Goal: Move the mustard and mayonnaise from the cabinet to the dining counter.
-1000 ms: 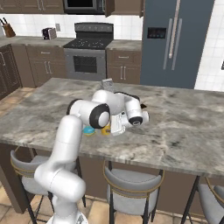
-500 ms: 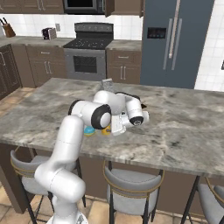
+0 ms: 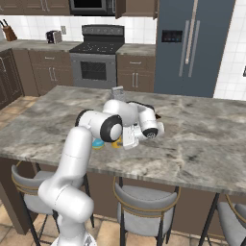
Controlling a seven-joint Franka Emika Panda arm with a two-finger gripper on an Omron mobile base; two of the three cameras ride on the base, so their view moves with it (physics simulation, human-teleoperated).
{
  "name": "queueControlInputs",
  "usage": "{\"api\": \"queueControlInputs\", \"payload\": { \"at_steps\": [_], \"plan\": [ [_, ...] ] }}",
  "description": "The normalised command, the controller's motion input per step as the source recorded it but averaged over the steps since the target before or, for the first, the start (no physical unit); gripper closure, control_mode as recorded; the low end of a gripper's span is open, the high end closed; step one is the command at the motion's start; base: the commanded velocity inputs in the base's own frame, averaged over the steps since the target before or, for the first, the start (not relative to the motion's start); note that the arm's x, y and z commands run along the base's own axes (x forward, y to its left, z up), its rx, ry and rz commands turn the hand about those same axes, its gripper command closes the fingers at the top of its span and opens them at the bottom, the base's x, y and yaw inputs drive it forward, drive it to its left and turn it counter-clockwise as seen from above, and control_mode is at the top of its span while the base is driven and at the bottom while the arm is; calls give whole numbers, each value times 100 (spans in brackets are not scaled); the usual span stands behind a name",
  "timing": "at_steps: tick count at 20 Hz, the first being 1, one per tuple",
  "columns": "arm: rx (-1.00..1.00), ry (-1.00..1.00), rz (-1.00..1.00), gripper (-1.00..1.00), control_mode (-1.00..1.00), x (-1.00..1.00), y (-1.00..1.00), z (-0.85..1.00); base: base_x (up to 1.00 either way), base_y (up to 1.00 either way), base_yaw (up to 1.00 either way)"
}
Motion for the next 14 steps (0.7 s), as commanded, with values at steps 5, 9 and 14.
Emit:
{"api": "queueControlInputs", "payload": {
  "at_steps": [5, 9, 14],
  "plan": [
    [0, -1, 0, -100, -100, -1, -7, 0, 0, 0, 0],
    [0, 0, 0, -100, -100, -1, -10, 0, 0, 0, 0],
    [0, -1, 0, -100, -100, -2, -13, 0, 0, 0, 0]
  ]
}}
